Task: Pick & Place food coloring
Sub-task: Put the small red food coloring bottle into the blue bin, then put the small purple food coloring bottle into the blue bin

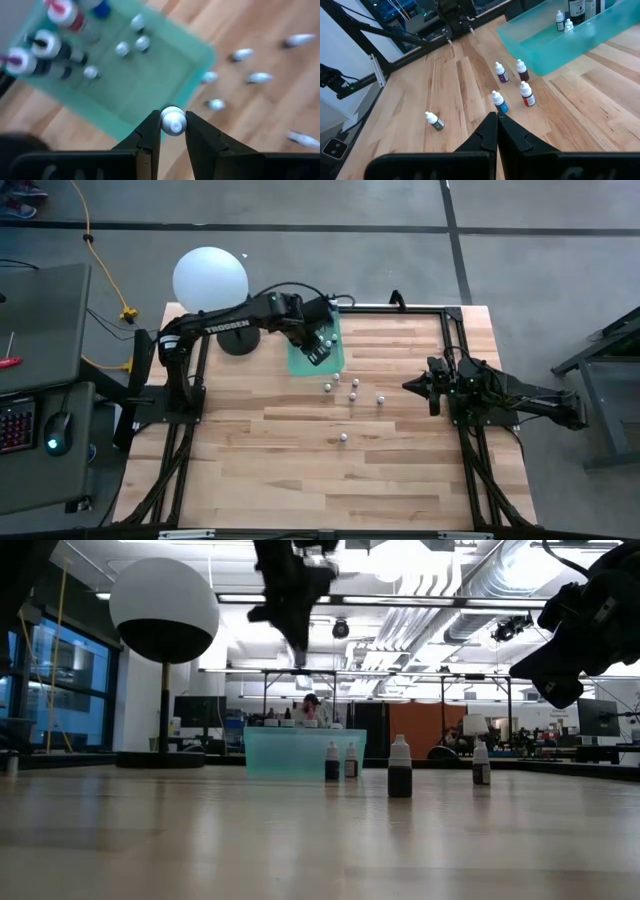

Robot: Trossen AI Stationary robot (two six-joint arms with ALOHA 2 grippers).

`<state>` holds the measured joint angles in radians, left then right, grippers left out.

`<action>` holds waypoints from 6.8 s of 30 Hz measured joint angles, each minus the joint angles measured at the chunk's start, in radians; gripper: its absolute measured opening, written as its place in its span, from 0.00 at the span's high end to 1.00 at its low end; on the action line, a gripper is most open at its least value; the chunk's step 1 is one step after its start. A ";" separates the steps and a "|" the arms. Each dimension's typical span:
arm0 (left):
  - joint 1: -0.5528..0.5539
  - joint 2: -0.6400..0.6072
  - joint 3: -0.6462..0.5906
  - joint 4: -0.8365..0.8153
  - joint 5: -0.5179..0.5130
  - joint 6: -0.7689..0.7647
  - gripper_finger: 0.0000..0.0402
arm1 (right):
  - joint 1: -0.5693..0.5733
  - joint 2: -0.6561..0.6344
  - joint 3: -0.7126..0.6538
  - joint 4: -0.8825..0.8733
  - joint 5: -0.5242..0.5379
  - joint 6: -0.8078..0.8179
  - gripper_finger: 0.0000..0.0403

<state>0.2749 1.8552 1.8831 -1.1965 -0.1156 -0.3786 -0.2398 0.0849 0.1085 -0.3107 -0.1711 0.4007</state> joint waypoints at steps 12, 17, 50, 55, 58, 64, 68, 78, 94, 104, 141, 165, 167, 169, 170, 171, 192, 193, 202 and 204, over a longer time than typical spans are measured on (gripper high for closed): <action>0.023 0.002 -0.370 0.300 -0.073 -0.283 0.83 | 0.000 0.000 0.000 0.000 0.000 0.001 1.00; 0.069 0.002 -0.463 0.379 -0.062 -0.301 0.83 | 0.000 0.000 0.000 0.000 0.000 0.001 1.00; 0.190 0.074 -0.472 0.494 -0.166 -0.232 0.83 | 0.000 0.000 0.000 0.000 0.000 0.000 1.00; 0.190 0.074 -0.472 0.499 -0.200 -0.232 0.83 | 0.000 0.000 0.000 0.000 0.000 0.001 1.00; 0.190 0.074 -0.472 0.498 -0.207 -0.232 0.83 | 0.000 0.000 0.000 0.000 0.000 0.000 1.00; 0.190 0.080 -0.472 0.499 -0.198 -0.232 0.83 | 0.000 0.000 0.000 0.000 0.000 0.000 1.00; 0.190 0.080 -0.472 0.499 -0.166 -0.231 0.83 | 0.000 0.000 0.000 0.000 0.000 0.000 1.00; 0.190 0.080 -0.472 0.495 -0.165 -0.227 0.83 | 0.000 0.000 0.000 0.000 0.000 0.000 1.00; 0.190 0.080 -0.472 0.490 -0.165 -0.219 0.68 | 0.000 0.000 0.000 0.000 0.000 0.001 1.00; 0.190 0.080 -0.472 0.491 -0.183 -0.197 0.65 | 0.000 0.000 0.000 0.000 0.000 0.001 1.00; 0.149 -0.084 -0.402 0.540 0.171 0.075 0.64 | 0.000 0.000 0.000 0.000 0.000 0.001 1.00; -0.227 -0.137 -0.405 0.492 0.245 0.412 0.64 | 0.000 0.000 0.000 0.001 0.000 0.001 1.00; -0.261 -0.137 -0.405 0.477 0.169 0.425 0.64 | 0.000 0.000 0.000 0.000 0.000 0.000 1.00; -0.286 -0.137 -0.405 0.480 0.116 0.426 0.64 | 0.000 0.000 0.000 0.000 0.000 0.001 1.00; -0.293 -0.137 -0.405 0.489 0.108 0.424 0.64 | 0.000 0.000 0.000 0.000 0.000 0.001 1.00; -0.297 -0.137 -0.405 0.503 0.108 0.420 0.64 | 0.000 0.000 0.000 0.000 0.000 0.000 1.00; -0.223 -0.196 -0.834 1.008 0.146 0.335 0.64 | 0.000 0.000 0.000 0.000 0.000 0.001 1.00; -0.221 -0.192 -0.835 1.020 0.139 0.349 0.64 | 0.000 0.000 0.000 0.001 0.000 0.001 1.00; -0.157 -0.163 -0.833 1.127 0.167 0.349 0.64 | 0.000 0.000 0.000 -0.001 0.000 0.001 1.00; -0.147 -0.156 -0.835 1.104 0.202 0.349 0.64 | 0.000 0.000 0.000 0.000 0.000 0.000 1.00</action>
<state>0.1283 1.6995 1.0481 -0.0927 0.0860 -0.0296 -0.2398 0.0847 0.1089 -0.3108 -0.1707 0.4007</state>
